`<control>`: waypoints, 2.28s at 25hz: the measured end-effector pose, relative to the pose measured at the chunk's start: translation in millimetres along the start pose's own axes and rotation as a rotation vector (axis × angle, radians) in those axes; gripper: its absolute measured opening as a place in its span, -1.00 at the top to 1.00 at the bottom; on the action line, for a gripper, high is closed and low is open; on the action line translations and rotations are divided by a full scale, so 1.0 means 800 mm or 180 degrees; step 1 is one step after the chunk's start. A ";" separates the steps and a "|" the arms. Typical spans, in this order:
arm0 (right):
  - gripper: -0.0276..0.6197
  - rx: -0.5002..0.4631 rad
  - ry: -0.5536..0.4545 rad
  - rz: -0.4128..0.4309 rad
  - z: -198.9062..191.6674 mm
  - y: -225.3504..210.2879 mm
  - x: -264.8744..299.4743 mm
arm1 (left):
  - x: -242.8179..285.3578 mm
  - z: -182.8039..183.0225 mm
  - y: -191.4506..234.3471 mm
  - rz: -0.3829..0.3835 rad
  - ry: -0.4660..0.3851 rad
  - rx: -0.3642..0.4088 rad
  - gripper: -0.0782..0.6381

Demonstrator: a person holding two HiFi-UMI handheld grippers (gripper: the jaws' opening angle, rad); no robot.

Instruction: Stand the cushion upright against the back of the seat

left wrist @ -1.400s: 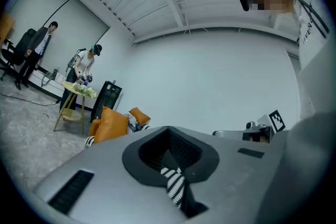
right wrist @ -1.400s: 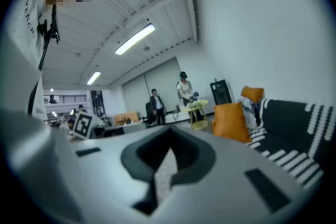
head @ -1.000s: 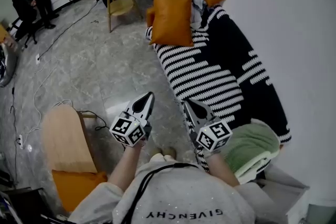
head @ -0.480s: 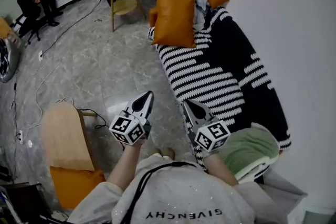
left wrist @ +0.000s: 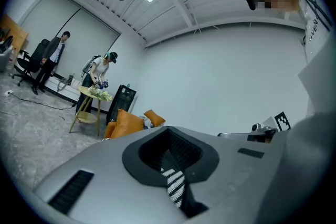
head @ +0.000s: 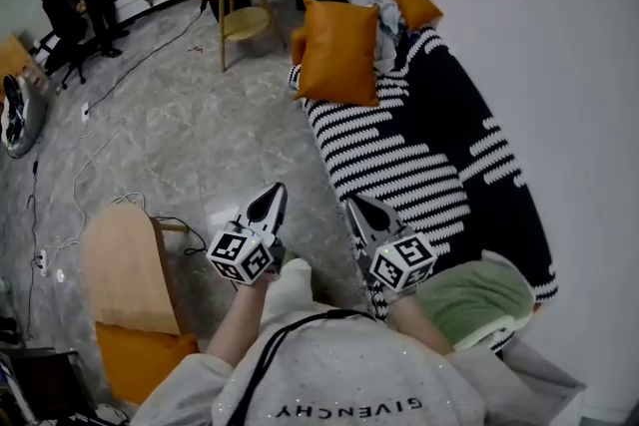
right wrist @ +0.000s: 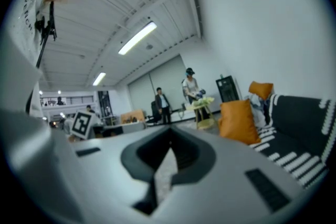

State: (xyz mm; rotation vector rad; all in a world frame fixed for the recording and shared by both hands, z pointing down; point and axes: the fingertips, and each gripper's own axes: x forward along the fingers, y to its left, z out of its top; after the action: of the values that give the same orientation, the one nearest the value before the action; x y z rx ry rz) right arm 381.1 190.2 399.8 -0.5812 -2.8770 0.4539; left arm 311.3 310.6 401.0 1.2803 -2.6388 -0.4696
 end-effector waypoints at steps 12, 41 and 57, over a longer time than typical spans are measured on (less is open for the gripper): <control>0.86 0.0006 0.0081 -0.0135 0.024 -0.064 0.135 | 0.114 0.029 0.111 -0.0182 0.0071 -0.0073 0.71; 0.86 0.0020 0.0316 -0.0188 0.061 -0.161 0.403 | 0.240 0.092 0.350 0.0099 -0.0011 -0.0081 0.71; 0.86 0.0063 0.0414 -0.0095 0.105 -0.287 0.546 | 0.414 0.130 0.422 -0.0133 -0.0014 -0.0087 0.71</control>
State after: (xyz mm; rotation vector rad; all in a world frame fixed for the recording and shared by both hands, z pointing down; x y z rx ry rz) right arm -115.3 142.9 442.1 -0.5428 -2.7507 0.4233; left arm -169.9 267.5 427.9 1.3300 -2.6044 -0.5137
